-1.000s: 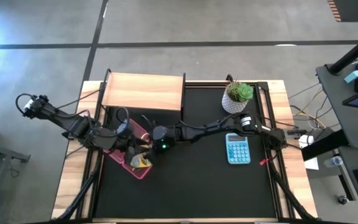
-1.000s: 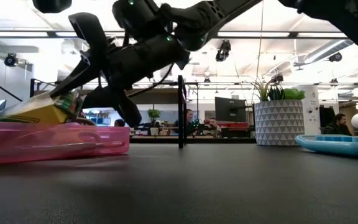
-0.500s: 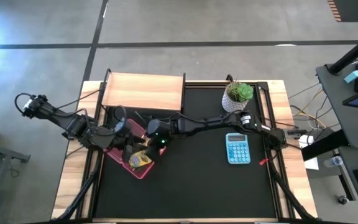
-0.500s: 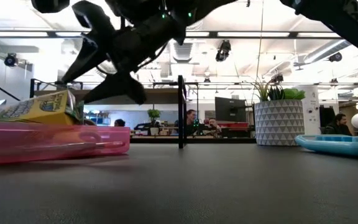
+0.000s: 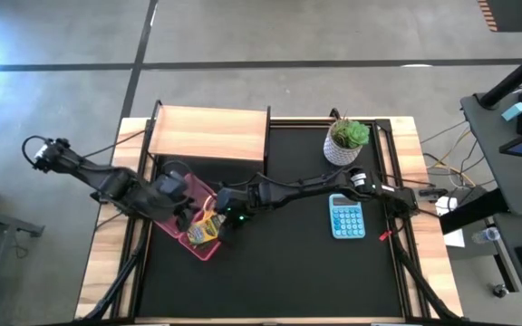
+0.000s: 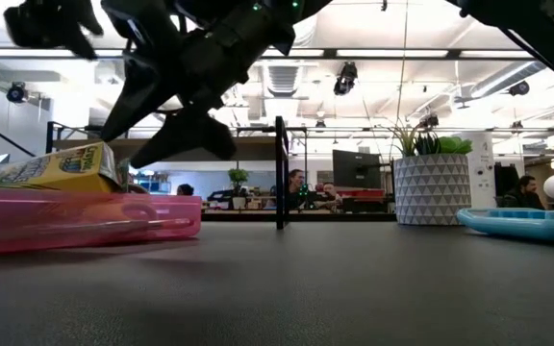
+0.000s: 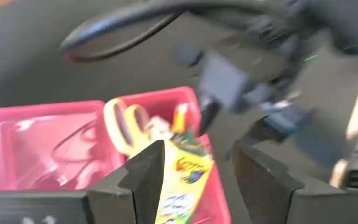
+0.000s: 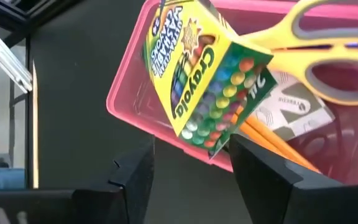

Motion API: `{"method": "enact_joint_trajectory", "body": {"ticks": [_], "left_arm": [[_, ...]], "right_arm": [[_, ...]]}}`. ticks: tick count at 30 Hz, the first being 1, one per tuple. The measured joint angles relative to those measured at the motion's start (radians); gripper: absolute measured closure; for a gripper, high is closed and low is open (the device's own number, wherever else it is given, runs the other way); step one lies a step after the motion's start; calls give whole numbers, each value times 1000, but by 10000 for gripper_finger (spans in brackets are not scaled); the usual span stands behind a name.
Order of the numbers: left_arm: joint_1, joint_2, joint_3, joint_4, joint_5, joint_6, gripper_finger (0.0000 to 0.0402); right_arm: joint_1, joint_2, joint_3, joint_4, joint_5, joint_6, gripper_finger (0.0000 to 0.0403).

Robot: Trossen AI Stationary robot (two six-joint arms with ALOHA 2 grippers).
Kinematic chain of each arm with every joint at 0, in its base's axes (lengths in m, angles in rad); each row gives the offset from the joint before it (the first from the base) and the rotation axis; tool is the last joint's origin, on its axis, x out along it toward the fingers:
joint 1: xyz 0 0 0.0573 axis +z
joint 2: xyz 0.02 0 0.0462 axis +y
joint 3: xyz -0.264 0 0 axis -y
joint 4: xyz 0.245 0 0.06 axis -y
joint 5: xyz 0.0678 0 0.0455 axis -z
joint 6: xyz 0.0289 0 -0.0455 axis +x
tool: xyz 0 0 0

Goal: Pack school essentials
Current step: Close the pencil box

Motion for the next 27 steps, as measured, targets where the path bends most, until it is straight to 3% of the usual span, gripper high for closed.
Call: {"method": "enact_joint_trajectory", "body": {"ticks": [5, 14, 21, 27], "left_arm": [[0, 76, 0, -91, 1, -30, 230], [0, 244, -1, -173, 18, -32, 230], [0, 266, -1, -260, 46, -75, 230], [0, 238, -1, -444, 27, -247, 230]], "right_arm": [[1, 0, -16, 45, 74, -25, 218], [0, 1, -144, 280, 80, -46, 231], [-4, -24, -123, 85, 78, -83, 240], [18, -62, -119, 7, 103, -92, 248]]}}
